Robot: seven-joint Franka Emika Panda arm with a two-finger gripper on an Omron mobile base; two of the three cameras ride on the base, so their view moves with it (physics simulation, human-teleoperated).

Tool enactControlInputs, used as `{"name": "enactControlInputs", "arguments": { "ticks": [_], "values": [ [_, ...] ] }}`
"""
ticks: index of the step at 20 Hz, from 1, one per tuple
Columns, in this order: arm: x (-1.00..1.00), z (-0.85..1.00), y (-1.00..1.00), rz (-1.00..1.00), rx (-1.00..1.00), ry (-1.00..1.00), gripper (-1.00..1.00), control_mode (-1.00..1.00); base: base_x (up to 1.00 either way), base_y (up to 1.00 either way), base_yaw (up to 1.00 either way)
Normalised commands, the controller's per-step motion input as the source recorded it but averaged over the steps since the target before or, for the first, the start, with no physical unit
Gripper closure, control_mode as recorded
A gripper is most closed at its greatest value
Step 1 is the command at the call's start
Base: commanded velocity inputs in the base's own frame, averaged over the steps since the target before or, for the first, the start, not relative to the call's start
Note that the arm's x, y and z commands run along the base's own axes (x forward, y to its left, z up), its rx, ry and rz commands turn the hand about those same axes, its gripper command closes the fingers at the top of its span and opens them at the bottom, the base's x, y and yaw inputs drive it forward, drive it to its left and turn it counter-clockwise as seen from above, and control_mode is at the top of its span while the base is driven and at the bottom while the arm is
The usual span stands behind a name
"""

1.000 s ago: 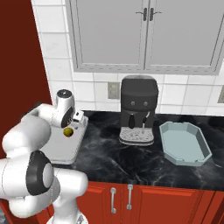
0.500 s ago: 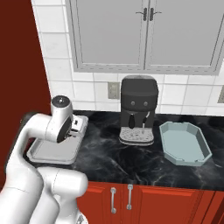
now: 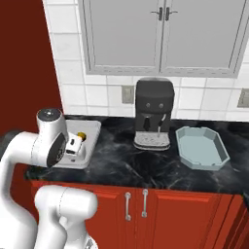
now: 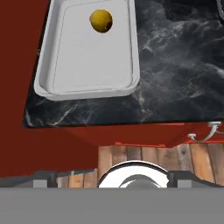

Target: Place one lemon and one chicken drumstick in each tupperware on the nearby counter, to pack two identical lunches.

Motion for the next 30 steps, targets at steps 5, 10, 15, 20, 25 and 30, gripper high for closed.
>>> {"name": "enactControlInputs", "arguments": {
  "ticks": [5, 10, 15, 20, 25, 30],
  "values": [
    [0.00, 0.00, 0.00, 0.00, 0.00, 0.00, -1.00, 1.00, -1.00, -0.44, 0.01],
    [0.00, 0.00, 0.00, 0.00, 0.00, 0.00, -1.00, 1.00, -1.00, -0.30, 0.01],
    [0.00, 0.00, 0.00, 0.00, 0.00, 0.00, -1.00, 1.00, -1.00, -0.16, 0.00],
    [0.00, 0.00, 0.00, 0.00, 0.00, 0.00, -1.00, 1.00, -1.00, 0.02, 0.00],
    [0.00, 0.00, 0.00, 0.00, 0.00, 0.00, -1.00, 1.00, -1.00, 0.27, 0.00],
    [0.00, 0.00, 0.00, 0.00, 0.00, 0.00, -1.00, 1.00, -0.83, 0.81, 0.00]
  ]
}}
